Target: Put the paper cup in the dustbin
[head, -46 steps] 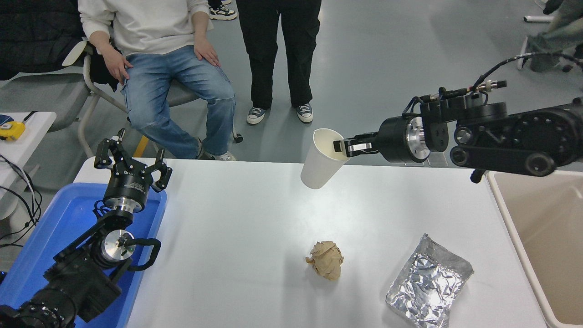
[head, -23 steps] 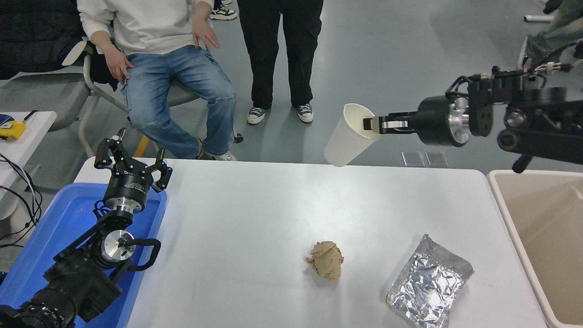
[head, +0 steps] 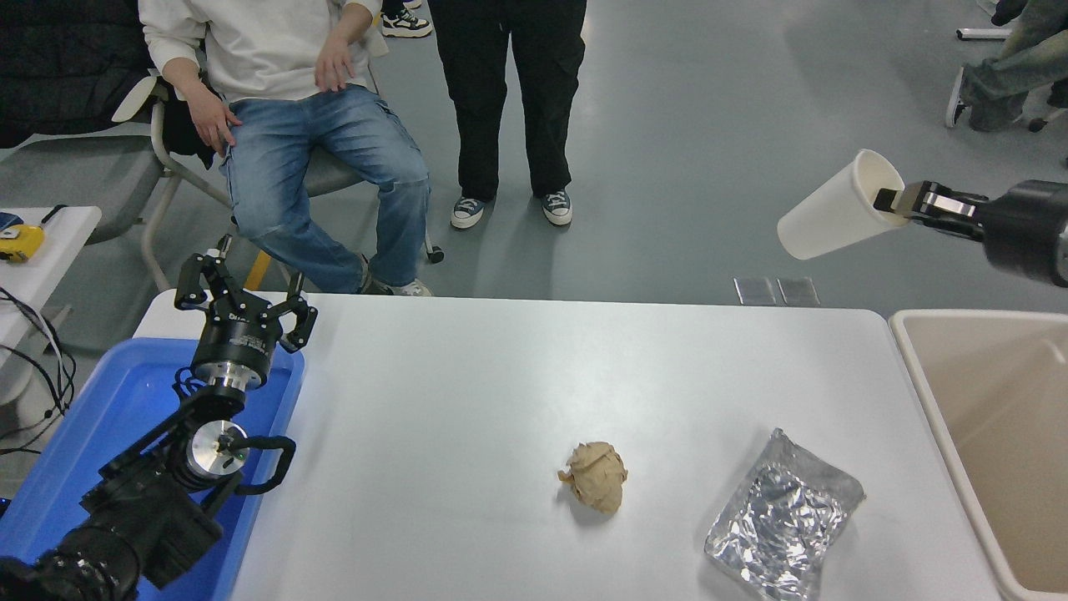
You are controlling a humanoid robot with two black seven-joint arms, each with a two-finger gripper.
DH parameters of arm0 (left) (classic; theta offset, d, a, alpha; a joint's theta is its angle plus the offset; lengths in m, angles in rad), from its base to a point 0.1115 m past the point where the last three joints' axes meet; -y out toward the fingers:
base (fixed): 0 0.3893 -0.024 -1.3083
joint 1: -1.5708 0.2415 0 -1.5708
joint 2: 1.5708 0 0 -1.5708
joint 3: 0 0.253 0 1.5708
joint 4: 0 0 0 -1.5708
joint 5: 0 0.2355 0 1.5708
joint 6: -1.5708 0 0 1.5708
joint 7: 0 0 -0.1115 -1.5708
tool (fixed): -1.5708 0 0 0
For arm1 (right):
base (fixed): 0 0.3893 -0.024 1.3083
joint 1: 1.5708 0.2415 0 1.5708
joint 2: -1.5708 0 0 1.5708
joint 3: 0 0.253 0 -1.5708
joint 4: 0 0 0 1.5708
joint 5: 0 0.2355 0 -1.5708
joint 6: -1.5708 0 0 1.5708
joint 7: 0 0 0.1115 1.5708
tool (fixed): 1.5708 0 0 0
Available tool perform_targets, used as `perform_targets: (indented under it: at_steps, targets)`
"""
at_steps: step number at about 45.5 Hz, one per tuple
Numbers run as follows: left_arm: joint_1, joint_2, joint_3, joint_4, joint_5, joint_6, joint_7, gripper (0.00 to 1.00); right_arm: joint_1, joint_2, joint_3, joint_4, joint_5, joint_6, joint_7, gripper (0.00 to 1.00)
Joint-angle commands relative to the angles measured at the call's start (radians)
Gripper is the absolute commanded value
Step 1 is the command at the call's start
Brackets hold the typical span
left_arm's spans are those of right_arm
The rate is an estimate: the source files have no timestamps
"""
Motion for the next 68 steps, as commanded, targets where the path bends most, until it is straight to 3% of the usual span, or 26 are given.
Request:
perform_targets:
  at_steps: [1, 15, 27, 43, 68]
  targets:
    - [0.000, 0.000, -0.001, 0.001, 0.000, 0.000, 0.000, 1.00, -0.206, -0.126, 0.060, -0.095, 0.220, -0.028, 0.054, 0.00]
    - [0.000, 0.000, 0.000, 0.000, 0.000, 0.000, 0.000, 1.00, -0.399, -0.079, 0.062, -0.216, 0.556, -0.033, 0.071, 0.00]
    - [0.000, 0.000, -0.001, 0.000, 0.000, 0.000, -0.002, 1.00, -0.608, 0.082, 0.138, -0.426, 0.794, -0.010, 0.109, 0.00]
    - [0.000, 0.000, 0.000, 0.000, 0.000, 0.000, 0.000, 1.00, -0.922, 0.346, 0.516, -0.718, 0.794, 0.013, 0.101, 0.00]
    - [0.000, 0.000, -0.001, 0.000, 0.000, 0.000, -0.002, 1.00, -0.961, 0.736, 0.560, -1.189, 0.808, -0.001, 0.098, 0.00]
